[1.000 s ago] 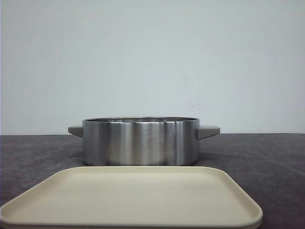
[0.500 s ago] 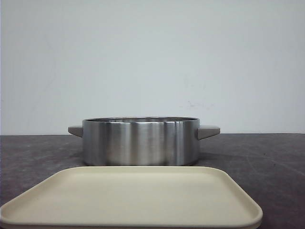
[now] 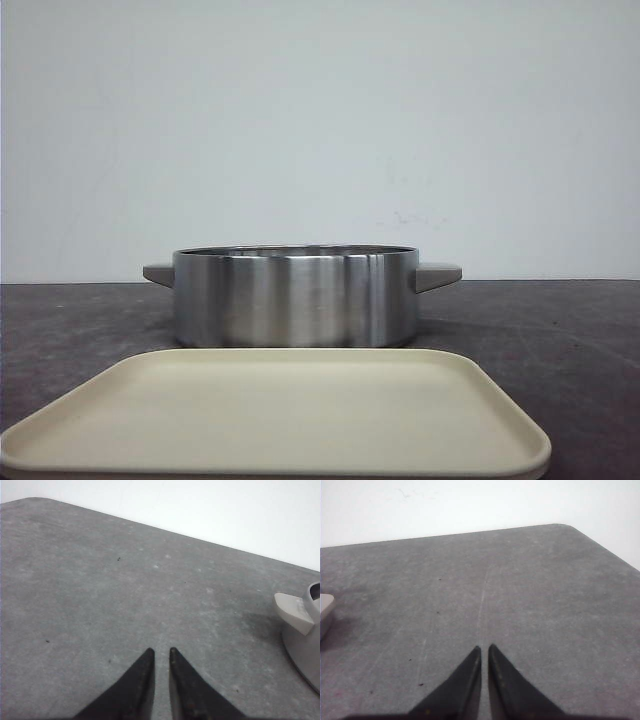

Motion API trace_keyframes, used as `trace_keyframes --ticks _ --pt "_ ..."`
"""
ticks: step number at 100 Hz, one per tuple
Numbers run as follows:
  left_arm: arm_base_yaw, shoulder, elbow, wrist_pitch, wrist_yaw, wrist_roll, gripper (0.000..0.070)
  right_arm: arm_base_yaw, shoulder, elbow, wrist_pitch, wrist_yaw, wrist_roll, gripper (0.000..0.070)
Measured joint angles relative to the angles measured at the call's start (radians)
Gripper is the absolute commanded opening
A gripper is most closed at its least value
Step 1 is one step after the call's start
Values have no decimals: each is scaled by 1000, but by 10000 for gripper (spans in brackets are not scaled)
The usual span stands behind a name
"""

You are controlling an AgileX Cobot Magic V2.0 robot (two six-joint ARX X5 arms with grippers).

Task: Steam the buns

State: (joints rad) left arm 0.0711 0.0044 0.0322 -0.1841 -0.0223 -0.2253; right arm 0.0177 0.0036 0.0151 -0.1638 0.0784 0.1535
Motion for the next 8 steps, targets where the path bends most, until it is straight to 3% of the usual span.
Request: trace_keyframes --ticks 8 --pt "0 0 0 0 0 0 16 0 0 0 0 0 0 17"
